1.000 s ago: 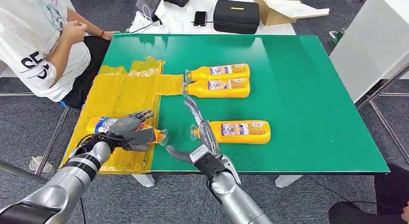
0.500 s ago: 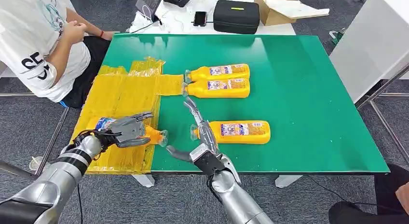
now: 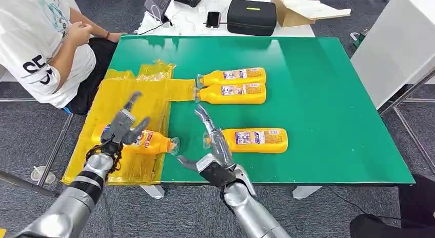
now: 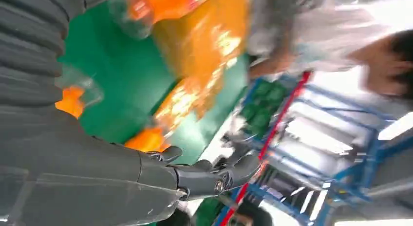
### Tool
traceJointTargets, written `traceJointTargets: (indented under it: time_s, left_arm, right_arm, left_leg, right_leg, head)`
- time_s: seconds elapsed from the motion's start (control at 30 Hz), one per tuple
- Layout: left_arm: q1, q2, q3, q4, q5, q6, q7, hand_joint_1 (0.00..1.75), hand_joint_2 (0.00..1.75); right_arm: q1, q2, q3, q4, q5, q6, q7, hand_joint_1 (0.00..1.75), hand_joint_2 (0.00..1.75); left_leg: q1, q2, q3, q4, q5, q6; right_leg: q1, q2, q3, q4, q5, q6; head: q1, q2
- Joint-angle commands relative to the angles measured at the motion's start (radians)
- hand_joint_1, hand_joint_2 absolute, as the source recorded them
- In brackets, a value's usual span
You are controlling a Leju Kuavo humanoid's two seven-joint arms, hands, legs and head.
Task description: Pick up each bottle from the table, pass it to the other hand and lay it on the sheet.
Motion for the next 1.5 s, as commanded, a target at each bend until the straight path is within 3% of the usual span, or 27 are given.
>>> traceJointTargets:
  time_s: [0.03, 0.23, 0.67, 0.73, 0.97, 1.13, 1.5]
  left_arm:
    - [0.138, -0.148, 0.309, -0.436, 0.091, 0.170, 0.005, 0.00, 1.75]
    - [0.198, -0.138, 0.295, -0.443, 0.075, 0.177, 0.005, 0.00, 1.75]
    - [0.198, -0.139, 0.297, -0.444, 0.077, 0.178, 0.005, 0.00, 1.75]
    - [0.175, -0.131, 0.269, -0.371, 0.052, 0.184, 0.005, 0.00, 1.75]
    - [0.156, -0.125, 0.254, -0.323, 0.044, 0.177, 0.005, 0.00, 1.75]
    - [0.142, -0.123, 0.259, -0.282, 0.043, 0.169, 0.005, 0.00, 1.75]
    - [0.121, -0.134, 0.268, -0.224, 0.047, 0.147, 0.005, 0.00, 1.75]
  right_arm:
    - [-0.098, -0.151, -0.010, 0.134, 0.192, 0.026, 0.301, 0.00, 1.75]
    - [-0.134, -0.276, -0.049, 0.117, 0.241, 0.170, 0.411, 0.00, 1.75]
    - [-0.135, -0.279, -0.052, 0.114, 0.241, 0.172, 0.413, 0.00, 1.75]
    - [-0.169, -0.322, -0.035, 0.128, 0.266, 0.243, 0.474, 0.00, 1.75]
    - [-0.185, -0.317, -0.014, 0.171, 0.287, 0.259, 0.480, 0.00, 1.75]
    - [-0.243, -0.356, 0.030, 0.267, 0.285, 0.415, 0.518, 0.00, 1.75]
    - [-0.305, -0.426, 0.102, 0.312, 0.304, 0.524, 0.526, 0.00, 1.75]
  left_leg:
    - [0.000, -0.001, 0.001, 0.000, 0.000, 0.001]
    - [-0.001, 0.000, 0.003, 0.000, -0.001, 0.002]
    - [0.000, 0.001, 0.003, 0.000, -0.002, 0.001]
    - [-0.001, 0.001, 0.003, 0.000, -0.001, 0.001]
    - [-0.001, 0.000, 0.002, 0.000, -0.001, 0.001]
    - [0.000, 0.001, 0.004, 0.000, -0.001, 0.001]
    - [-0.001, -0.001, 0.004, 0.000, -0.001, 0.001]
  right_leg:
    - [0.000, -0.002, 0.002, -0.001, 0.000, 0.000]
    - [0.000, -0.002, 0.004, -0.001, -0.001, -0.001]
    - [0.000, -0.001, 0.004, -0.001, -0.001, -0.001]
    - [0.000, -0.001, 0.003, -0.001, -0.001, -0.001]
    - [0.000, -0.001, 0.003, -0.001, -0.001, -0.001]
    - [0.001, -0.001, 0.005, -0.001, -0.001, -0.001]
    - [0.000, -0.002, 0.006, -0.001, 0.000, 0.000]
  head:
    - [0.000, 0.000]
    - [0.000, 0.000]
    - [0.000, 0.000]
    - [0.000, 0.000]
    - [0.000, 0.000]
    - [-0.001, 0.000]
    - [0.000, 0.000]
